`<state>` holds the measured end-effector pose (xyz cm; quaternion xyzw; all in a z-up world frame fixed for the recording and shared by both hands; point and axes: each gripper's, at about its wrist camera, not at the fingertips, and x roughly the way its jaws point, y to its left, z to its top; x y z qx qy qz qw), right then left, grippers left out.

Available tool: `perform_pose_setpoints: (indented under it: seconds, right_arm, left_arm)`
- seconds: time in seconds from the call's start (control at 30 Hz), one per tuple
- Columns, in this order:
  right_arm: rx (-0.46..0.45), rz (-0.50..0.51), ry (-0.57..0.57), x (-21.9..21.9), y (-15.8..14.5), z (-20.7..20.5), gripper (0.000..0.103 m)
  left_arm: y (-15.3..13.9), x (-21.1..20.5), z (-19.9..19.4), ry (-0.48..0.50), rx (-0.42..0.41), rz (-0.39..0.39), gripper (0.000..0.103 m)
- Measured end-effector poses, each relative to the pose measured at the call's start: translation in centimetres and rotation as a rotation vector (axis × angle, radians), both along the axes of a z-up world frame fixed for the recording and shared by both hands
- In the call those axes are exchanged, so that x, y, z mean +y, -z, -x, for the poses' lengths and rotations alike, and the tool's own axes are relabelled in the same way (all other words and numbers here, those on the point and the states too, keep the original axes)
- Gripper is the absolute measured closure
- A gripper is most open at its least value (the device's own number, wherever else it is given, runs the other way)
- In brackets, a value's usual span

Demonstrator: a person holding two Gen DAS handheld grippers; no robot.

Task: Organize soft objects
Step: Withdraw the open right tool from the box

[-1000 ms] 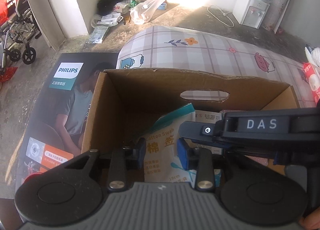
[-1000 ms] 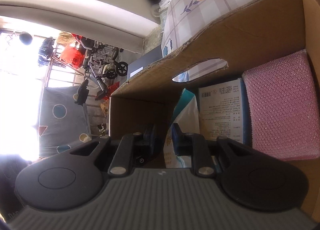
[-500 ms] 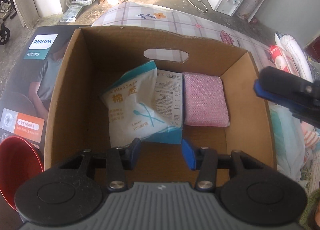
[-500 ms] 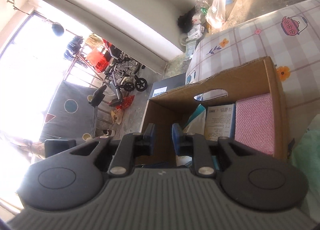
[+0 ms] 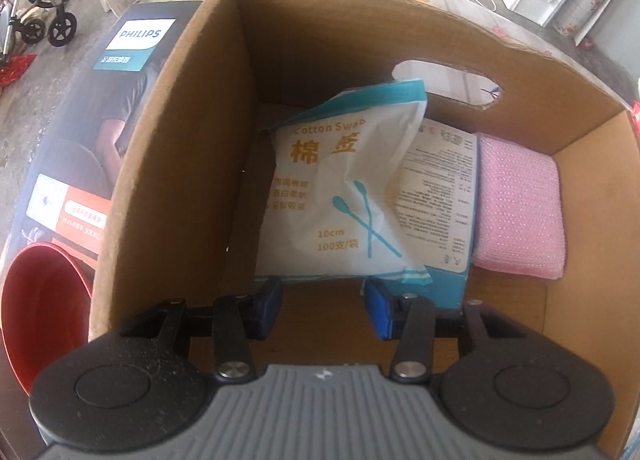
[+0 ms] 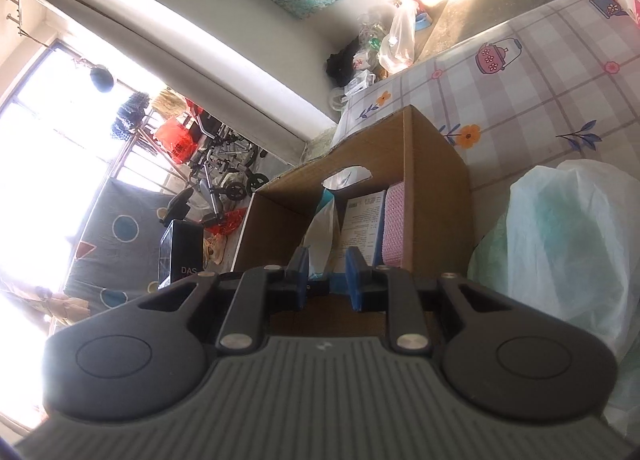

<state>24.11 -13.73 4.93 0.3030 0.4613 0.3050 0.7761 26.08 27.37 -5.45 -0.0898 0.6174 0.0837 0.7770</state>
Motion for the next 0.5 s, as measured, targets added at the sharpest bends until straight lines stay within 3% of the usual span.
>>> perform_pose_setpoints:
  seconds: [0.2, 0.33, 0.43, 0.5]
  right_arm:
    - [0.006, -0.001, 0.005, -1.1, 0.8, 0.9, 0.081]
    - [0.004, -0.006, 0.005, -1.8, 0.8, 1.5, 0.079]
    - [0.004, -0.009, 0.006, -2.5, 1.0, 2.0, 0.078]
    - [0.012, -0.010, 0.009, -2.9, 1.5, 2.1, 0.076]
  left_arm:
    - [-0.7, -0.5, 0.6, 0.005, -0.003, 0.008, 0.051]
    - [-3.7, -1.3, 1.2, 0.019, -0.105, 0.082, 0.051]
    - [-5.3, -2.0, 0.8, 0.030, -0.190, 0.144, 0.044]
    - [-5.3, -2.5, 0.0, 0.020, -0.202, 0.175, 0.043]
